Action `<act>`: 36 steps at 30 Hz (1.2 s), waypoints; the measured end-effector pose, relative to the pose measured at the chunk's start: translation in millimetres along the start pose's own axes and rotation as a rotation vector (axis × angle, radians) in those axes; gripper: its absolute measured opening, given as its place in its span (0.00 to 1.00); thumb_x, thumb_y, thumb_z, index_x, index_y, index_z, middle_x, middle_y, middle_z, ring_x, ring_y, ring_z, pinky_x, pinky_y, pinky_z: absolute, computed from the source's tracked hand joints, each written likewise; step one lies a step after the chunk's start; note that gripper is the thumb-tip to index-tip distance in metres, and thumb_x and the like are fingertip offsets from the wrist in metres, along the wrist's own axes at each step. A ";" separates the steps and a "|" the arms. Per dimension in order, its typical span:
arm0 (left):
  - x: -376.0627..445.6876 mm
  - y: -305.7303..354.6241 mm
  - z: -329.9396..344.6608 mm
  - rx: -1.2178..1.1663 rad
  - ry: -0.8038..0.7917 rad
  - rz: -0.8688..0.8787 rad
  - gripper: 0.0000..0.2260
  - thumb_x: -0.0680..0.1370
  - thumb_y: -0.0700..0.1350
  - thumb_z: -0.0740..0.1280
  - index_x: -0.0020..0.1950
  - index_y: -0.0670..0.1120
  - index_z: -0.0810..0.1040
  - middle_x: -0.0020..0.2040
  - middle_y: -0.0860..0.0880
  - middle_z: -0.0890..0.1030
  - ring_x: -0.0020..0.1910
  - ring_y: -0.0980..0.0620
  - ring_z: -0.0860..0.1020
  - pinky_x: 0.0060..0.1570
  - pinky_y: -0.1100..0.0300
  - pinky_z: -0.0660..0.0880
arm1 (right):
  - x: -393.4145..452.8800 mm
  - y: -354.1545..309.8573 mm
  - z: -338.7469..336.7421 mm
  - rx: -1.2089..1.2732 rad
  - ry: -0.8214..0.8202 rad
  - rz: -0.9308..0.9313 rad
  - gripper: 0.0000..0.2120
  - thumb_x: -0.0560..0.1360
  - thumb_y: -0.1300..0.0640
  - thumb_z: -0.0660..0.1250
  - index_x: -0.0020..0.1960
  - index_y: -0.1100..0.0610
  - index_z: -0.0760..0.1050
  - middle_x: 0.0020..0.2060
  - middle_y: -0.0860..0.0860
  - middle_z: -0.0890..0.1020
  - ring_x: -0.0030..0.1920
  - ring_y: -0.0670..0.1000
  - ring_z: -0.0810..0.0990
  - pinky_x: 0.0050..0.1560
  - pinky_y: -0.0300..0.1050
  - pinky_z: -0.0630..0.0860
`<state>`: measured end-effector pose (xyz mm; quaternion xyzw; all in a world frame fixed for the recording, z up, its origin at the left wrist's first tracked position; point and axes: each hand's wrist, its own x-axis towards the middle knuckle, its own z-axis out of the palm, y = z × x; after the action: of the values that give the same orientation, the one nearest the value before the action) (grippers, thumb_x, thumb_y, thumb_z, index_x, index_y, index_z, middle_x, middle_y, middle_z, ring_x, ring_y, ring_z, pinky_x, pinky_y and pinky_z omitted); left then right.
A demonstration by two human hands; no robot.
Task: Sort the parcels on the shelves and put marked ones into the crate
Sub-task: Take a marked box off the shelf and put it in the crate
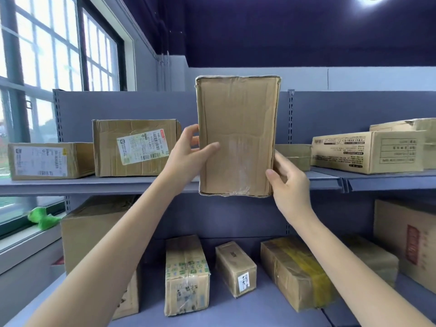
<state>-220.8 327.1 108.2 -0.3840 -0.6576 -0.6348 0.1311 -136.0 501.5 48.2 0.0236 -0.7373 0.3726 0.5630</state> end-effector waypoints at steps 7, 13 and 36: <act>-27.8 11.4 -2.9 -0.035 -0.004 -0.012 0.17 0.76 0.50 0.66 0.63 0.51 0.67 0.53 0.52 0.79 0.53 0.53 0.78 0.59 0.47 0.74 | -24.8 -1.7 0.6 0.043 0.055 -0.016 0.22 0.74 0.69 0.63 0.68 0.61 0.69 0.59 0.43 0.72 0.61 0.38 0.70 0.57 0.21 0.65; -40.5 35.5 -9.4 -0.151 0.039 0.047 0.24 0.70 0.62 0.59 0.63 0.53 0.68 0.62 0.53 0.74 0.62 0.52 0.72 0.60 0.44 0.70 | -38.4 4.2 1.4 0.094 0.054 0.021 0.24 0.71 0.72 0.64 0.58 0.48 0.68 0.50 0.39 0.75 0.52 0.38 0.76 0.56 0.34 0.74; -72.7 51.3 -13.3 -0.354 0.010 0.045 0.20 0.69 0.45 0.64 0.61 0.45 0.74 0.50 0.47 0.81 0.43 0.50 0.77 0.40 0.53 0.71 | -36.0 30.6 -9.7 1.071 -0.210 0.777 0.17 0.70 0.53 0.67 0.53 0.63 0.78 0.51 0.58 0.83 0.52 0.58 0.82 0.49 0.55 0.80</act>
<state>-141.8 284.8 100.1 -0.4124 -0.5260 -0.7396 0.0789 -129.0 515.3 2.6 0.0688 -0.4565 0.8584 0.2238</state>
